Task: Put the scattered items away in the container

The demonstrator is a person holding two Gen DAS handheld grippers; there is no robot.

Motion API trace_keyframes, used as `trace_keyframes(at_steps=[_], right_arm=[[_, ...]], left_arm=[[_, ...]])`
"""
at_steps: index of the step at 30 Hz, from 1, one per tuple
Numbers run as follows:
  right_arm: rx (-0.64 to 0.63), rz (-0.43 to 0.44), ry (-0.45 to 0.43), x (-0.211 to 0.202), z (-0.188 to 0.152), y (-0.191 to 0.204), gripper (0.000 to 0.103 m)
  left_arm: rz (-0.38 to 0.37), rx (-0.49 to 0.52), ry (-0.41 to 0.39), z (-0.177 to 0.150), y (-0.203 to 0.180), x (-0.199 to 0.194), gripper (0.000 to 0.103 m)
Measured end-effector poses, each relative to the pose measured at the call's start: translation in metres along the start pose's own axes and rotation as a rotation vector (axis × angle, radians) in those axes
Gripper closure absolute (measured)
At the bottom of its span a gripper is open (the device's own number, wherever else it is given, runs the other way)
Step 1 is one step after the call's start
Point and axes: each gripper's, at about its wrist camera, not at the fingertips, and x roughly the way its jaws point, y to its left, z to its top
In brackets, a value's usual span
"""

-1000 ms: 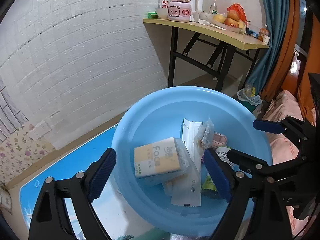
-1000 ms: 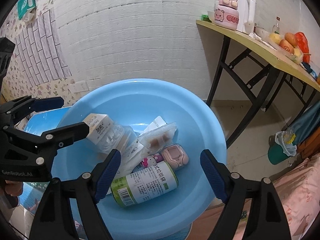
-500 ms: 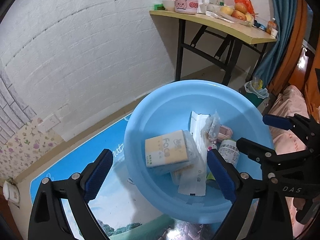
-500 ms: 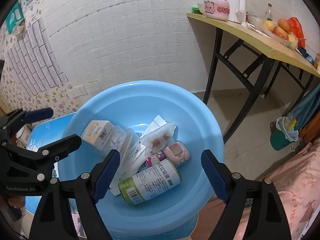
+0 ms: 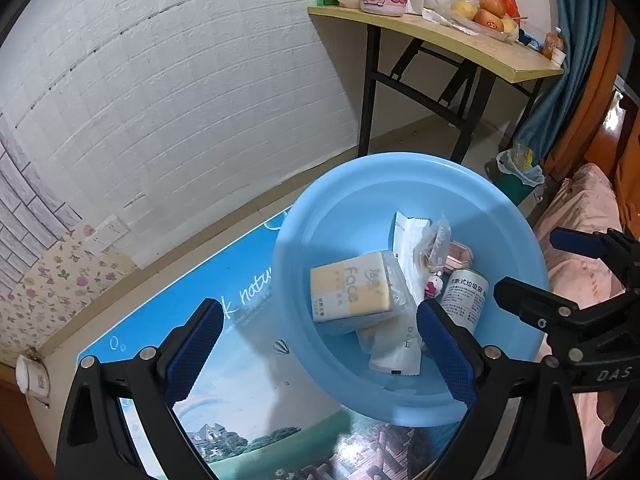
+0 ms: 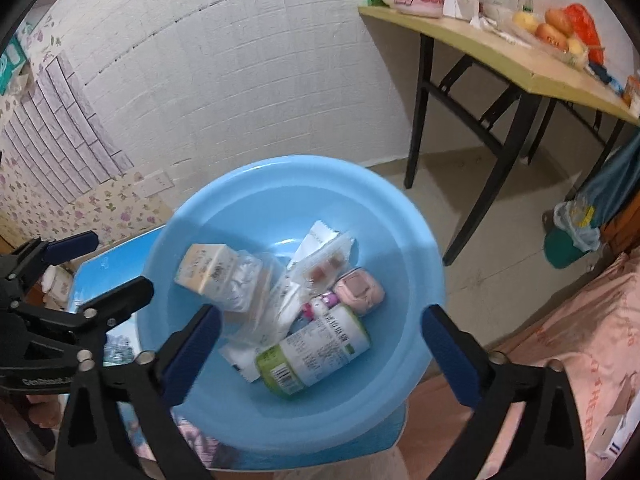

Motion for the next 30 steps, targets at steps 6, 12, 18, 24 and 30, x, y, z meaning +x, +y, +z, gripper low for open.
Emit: trace_keyframes(at_steps=[6, 12, 18, 24, 30], right_arm=[[-0.037, 0.003, -0.015, -0.014, 0.006, 0.014, 0.0], [-0.063, -0.01, -0.015, -0.019, 0.01, 0.018, 0.0], [-0.05, -0.017, -0.011, -0.017, 0.009, 0.014, 0.0], [-0.049, -0.03, -0.011, -0.018, 0.007, 0.01, 0.0], [-0.042, -0.043, -0.009, -0.017, 0.006, 0.006, 0.0]], left_arm=[[0.03, -0.011, 0.01, 0.004, 0.005, -0.009, 0.005], [0.039, -0.027, 0.026, 0.003, 0.009, -0.012, 0.002], [0.038, -0.032, 0.044, 0.0, 0.006, -0.007, 0.002], [0.043, -0.019, 0.033, 0.001, 0.002, -0.008, 0.002], [0.066, -0.002, 0.022, 0.002, -0.002, -0.009, 0.002]])
